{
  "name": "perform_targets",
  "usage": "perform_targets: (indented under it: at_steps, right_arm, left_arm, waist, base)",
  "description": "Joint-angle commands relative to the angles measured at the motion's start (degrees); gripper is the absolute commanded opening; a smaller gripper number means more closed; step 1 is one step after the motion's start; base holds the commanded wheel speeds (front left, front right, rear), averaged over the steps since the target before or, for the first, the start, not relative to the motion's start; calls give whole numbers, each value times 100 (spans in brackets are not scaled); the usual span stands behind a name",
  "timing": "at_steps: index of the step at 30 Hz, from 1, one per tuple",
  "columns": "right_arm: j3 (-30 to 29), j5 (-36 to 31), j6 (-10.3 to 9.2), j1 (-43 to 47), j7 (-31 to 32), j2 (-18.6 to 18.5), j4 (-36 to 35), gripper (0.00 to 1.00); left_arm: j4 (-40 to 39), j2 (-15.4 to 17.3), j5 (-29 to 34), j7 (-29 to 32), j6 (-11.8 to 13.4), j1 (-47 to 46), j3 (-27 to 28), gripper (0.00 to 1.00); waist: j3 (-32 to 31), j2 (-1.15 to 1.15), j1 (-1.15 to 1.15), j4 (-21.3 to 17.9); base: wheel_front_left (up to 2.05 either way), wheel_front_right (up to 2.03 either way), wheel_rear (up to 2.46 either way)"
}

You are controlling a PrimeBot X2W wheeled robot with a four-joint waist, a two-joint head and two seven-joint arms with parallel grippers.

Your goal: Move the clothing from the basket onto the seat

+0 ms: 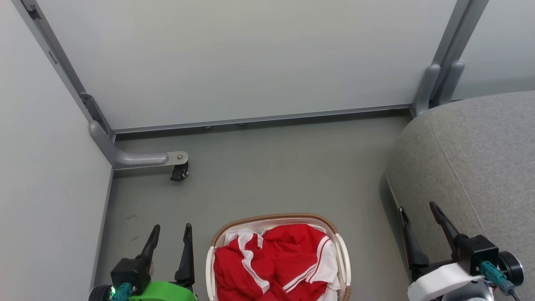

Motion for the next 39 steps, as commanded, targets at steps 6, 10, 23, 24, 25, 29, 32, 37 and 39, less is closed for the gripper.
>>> perform_targets:
  at_steps: [6,10,23,24,25,29,32,37,39]
  right_arm:
    - [1,8,1,45,-28,-31,-17,100]
    - [-6,17,1,29,-28,-31,-31,100]
    - [8,33,1,-208,-28,-31,-186,100]
    - [-2,38,1,-264,-28,-32,-208,100]
    - [-7,45,1,-305,-28,-32,-226,100]
    - [7,49,1,-532,-28,-29,-265,100]
    - [38,66,1,-762,-28,-29,-299,100]
    - [68,140,1,-1134,-27,-28,-356,100]
    - [90,183,1,-1273,-28,-27,-378,100]
  left_arm:
    - [31,37,-27,-24,-18,49,10,100]
    - [34,37,-22,-24,-20,34,11,100]
    - [73,37,129,-23,-44,-215,-41,100]
    - [93,36,169,-24,-49,-281,-52,100]
    - [127,37,181,-23,-51,-330,-56,100]
    - [373,36,290,-22,-66,-681,-95,100]
    - [638,35,386,-16,-67,-1012,-139,100]
    - [1191,35,600,-16,-101,-1597,-255,100]
    - [1455,36,682,-16,-114,-1827,-329,100]
  waist:
    - [9,0,0,-4]
    - [20,0,0,-11]
    - [417,0,0,-147]
    - [523,0,0,-175]
    - [614,0,0,-200]
    - [1052,0,0,-327]
    - [1449,0,0,-468]
    - [2109,0,0,-716]
    - [2373,0,0,-822]
  base:
    - [0,0,0]
    - [0,0,0]
    - [0,0,0]
    - [0,0,0]
    - [0,0,0]
    - [0,0,0]
    - [0,0,0]
    - [0,0,0]
    - [0,0,0]
